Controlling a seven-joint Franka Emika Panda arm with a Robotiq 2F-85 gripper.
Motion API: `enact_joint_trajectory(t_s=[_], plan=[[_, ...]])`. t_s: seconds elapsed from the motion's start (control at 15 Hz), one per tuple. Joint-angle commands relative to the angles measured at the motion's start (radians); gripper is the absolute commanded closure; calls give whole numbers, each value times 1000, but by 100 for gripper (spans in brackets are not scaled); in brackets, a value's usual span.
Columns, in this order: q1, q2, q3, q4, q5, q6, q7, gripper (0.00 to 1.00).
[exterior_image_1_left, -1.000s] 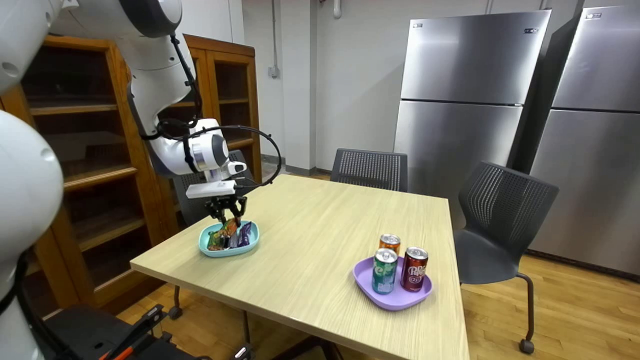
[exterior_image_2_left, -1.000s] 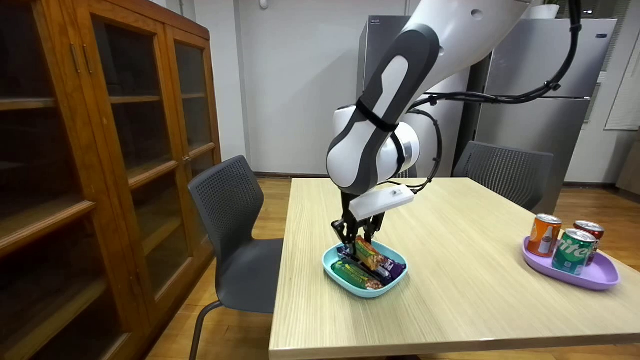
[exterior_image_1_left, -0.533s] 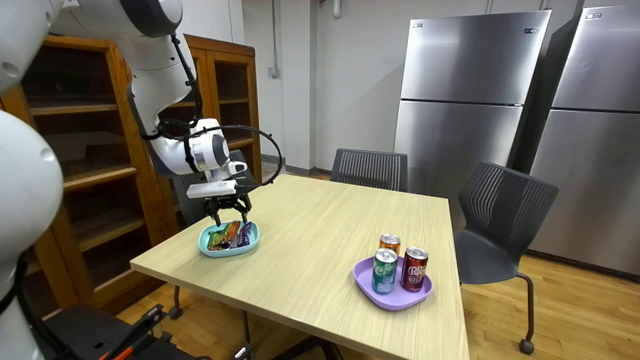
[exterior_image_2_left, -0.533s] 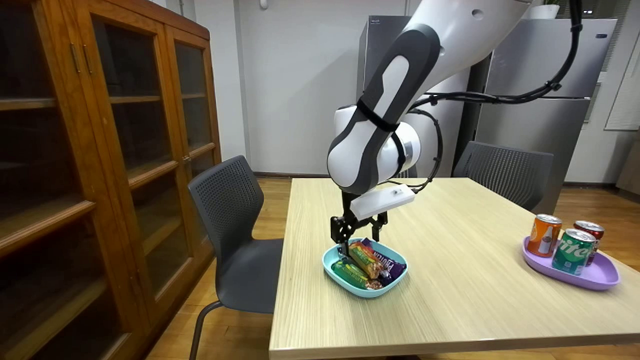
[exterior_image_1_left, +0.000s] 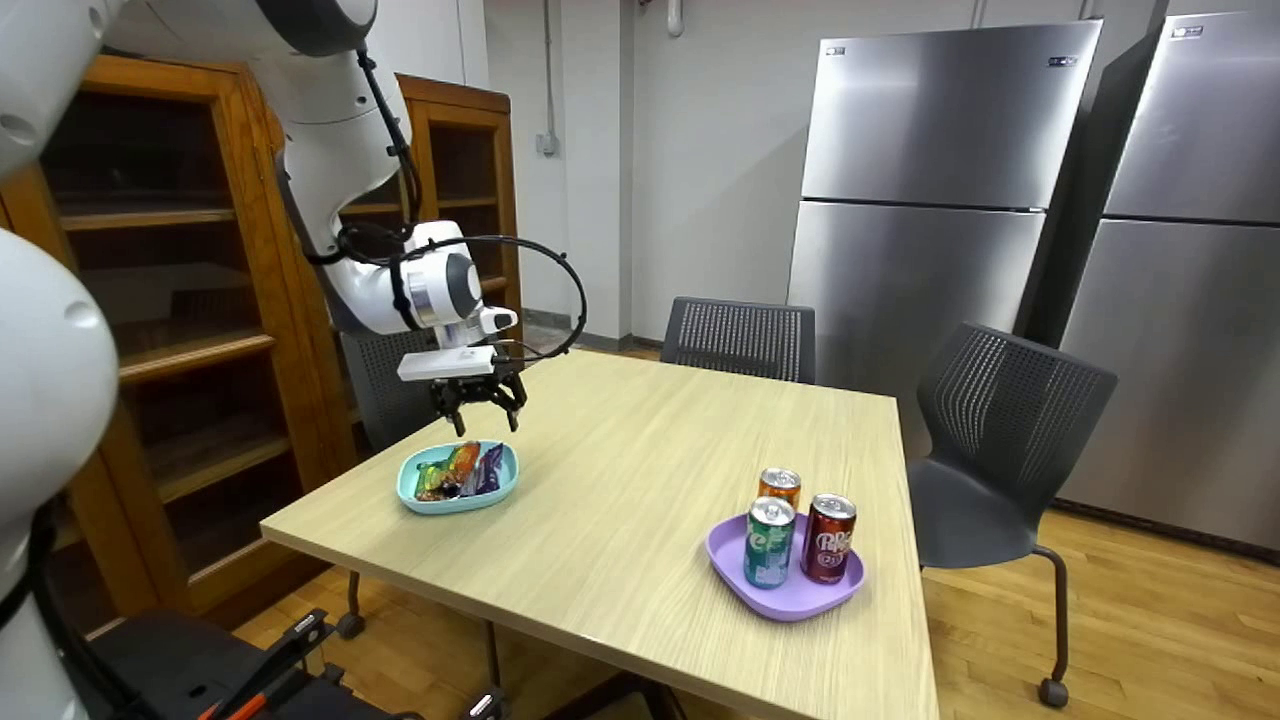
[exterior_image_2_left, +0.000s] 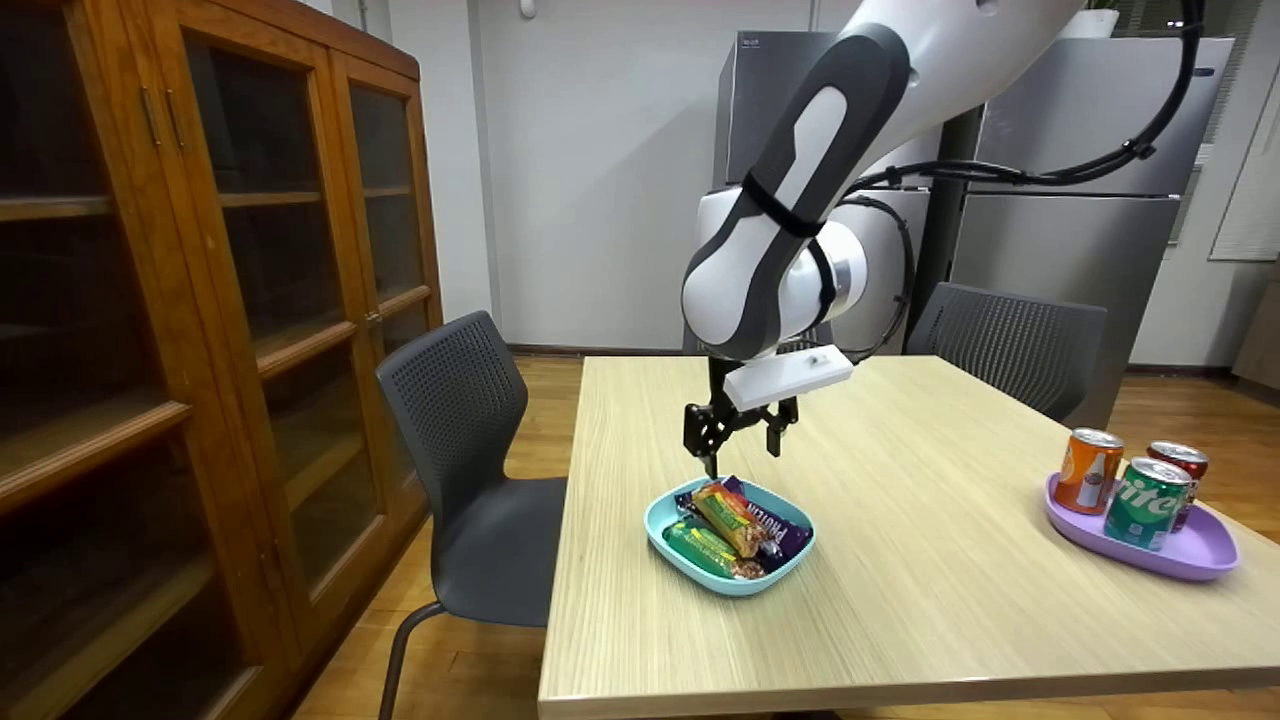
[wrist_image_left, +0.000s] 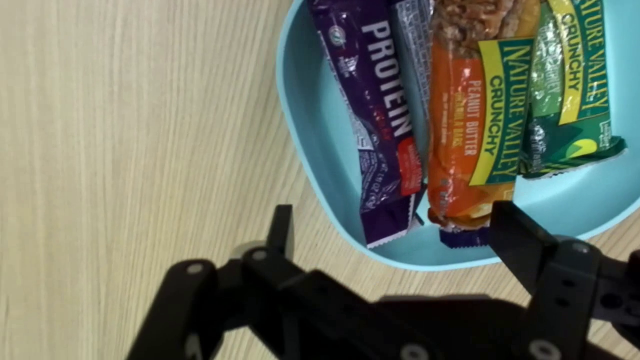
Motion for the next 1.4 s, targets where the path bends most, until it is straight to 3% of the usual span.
enact_joint_trajectory(t_s=[0.0,0.67,1.33], plan=[[-36,-53,0,-28,8,13,17,0],[-120,-112,-37,-37,54,62,66,0],[-151,-91,-71,0,81,68,85,0]])
